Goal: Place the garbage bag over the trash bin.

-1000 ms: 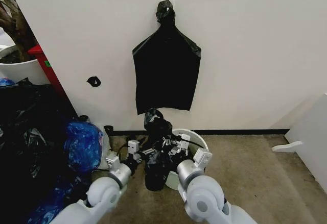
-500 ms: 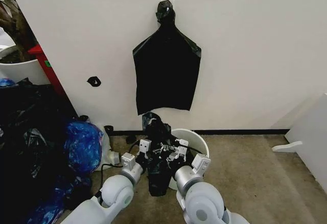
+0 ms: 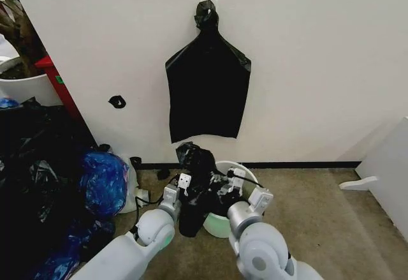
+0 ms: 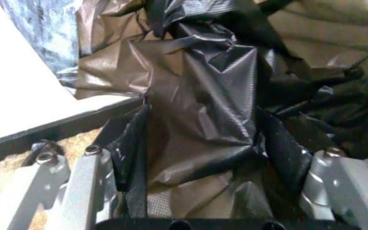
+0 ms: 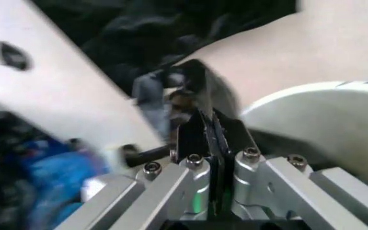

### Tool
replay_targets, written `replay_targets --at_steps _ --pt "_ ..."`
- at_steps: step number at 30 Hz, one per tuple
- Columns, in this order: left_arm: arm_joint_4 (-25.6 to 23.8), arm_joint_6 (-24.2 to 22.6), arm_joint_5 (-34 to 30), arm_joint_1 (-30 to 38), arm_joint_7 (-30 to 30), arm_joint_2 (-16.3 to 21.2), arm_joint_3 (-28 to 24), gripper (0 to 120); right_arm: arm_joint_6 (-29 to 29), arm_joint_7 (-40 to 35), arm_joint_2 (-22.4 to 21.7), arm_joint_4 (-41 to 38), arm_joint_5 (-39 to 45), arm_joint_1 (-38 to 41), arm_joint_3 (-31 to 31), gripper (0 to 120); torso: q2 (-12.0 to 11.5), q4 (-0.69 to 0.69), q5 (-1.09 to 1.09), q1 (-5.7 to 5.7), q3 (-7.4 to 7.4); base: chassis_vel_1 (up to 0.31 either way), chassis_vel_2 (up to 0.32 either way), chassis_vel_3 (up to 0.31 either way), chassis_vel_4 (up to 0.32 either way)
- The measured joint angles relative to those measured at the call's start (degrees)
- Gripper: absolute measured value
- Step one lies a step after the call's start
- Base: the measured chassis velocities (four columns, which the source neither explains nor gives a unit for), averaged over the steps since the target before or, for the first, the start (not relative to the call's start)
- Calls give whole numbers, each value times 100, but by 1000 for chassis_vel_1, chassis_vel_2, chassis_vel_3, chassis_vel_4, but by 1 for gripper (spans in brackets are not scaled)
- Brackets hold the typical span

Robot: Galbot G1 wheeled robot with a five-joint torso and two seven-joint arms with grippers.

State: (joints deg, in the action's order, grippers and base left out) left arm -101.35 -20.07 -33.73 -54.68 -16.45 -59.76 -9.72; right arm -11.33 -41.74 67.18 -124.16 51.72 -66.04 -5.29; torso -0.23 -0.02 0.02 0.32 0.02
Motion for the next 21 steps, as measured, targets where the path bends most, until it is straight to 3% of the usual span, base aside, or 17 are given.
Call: replay_targets --at_steps 5,7,11,13,21 --pt "53 -390 -38 246 5 29 -211 58 -108 -153 -103 125 -69 23 182 0 0 -1 0 0 0 0 0 0 0" --pt "41 -924 -150 429 -58 40 -339 50 -142 -188 -187 202 -136 44 324 0 0 0 0 0 0 0 0 0 0" --pt "-22 -1420 -378 538 -85 15 -334 40 -150 -188 -242 279 -203 71 419 0 0 1 0 0 0 0 0 0 0" --pt "-53 -1797 -659 631 -89 -58 -265 29 -151 -188 -274 370 -261 90 472 0 0 0 0 0 0 0 0 0 0" --pt "-62 -2059 -1026 767 -94 -77 17 4 -120 -179 -334 673 -593 90 497 0 0 -2 -2 0 0 0 0 0 0"
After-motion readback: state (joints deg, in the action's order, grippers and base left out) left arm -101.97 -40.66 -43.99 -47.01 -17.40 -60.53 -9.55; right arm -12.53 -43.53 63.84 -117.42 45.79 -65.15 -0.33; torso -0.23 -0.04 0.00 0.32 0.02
